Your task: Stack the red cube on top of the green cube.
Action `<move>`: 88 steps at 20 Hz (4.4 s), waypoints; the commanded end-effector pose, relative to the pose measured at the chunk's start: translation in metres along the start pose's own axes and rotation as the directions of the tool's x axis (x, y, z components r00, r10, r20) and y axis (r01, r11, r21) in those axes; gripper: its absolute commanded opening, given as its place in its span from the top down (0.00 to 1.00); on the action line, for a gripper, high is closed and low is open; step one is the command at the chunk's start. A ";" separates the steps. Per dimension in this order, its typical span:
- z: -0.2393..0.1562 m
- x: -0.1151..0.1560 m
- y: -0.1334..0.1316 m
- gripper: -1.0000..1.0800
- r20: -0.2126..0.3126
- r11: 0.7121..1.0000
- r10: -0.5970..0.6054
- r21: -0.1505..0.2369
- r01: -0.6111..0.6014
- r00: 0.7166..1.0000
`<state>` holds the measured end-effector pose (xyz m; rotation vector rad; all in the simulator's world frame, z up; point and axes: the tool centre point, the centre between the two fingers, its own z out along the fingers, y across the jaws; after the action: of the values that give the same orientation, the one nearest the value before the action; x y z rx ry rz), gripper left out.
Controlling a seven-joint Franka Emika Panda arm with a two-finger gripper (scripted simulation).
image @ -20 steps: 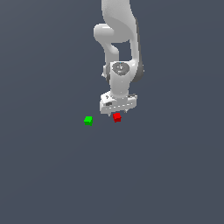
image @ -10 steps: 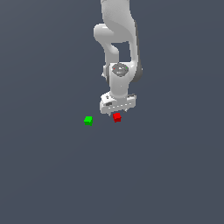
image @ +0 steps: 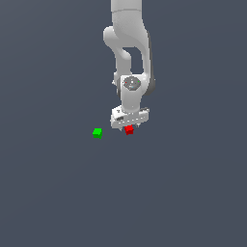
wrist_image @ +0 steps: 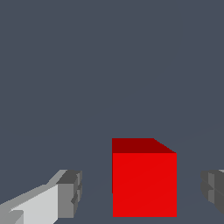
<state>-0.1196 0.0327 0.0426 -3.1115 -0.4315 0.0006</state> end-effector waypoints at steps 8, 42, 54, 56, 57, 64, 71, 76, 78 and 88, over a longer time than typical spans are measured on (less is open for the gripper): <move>0.023 0.000 0.000 0.04 0.000 1.000 -0.001 0.000 0.001 1.000; -0.069 -0.001 0.000 1.00 0.000 1.000 -0.001 0.000 0.001 1.000; -0.074 -0.001 0.008 1.00 -0.001 1.000 -0.001 0.000 0.001 1.000; -0.071 -0.003 0.016 1.00 -0.001 1.000 -0.001 0.000 0.001 1.000; -0.069 -0.003 0.021 1.00 -0.001 1.000 -0.001 -0.001 0.001 1.000; -0.053 -0.012 0.072 1.00 0.000 1.000 -0.001 -0.002 0.001 1.000; -0.032 -0.021 0.137 1.00 0.000 1.000 -0.001 -0.002 0.001 1.000; -0.023 -0.024 0.165 1.00 0.000 1.000 -0.001 -0.002 0.001 1.000; -0.020 -0.024 0.173 1.00 0.000 1.000 -0.001 -0.001 0.001 1.000; -0.019 -0.023 0.178 0.04 0.000 1.000 -0.001 -0.001 0.001 1.000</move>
<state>-0.0937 -0.1452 0.0614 -3.1121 -0.4328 0.0003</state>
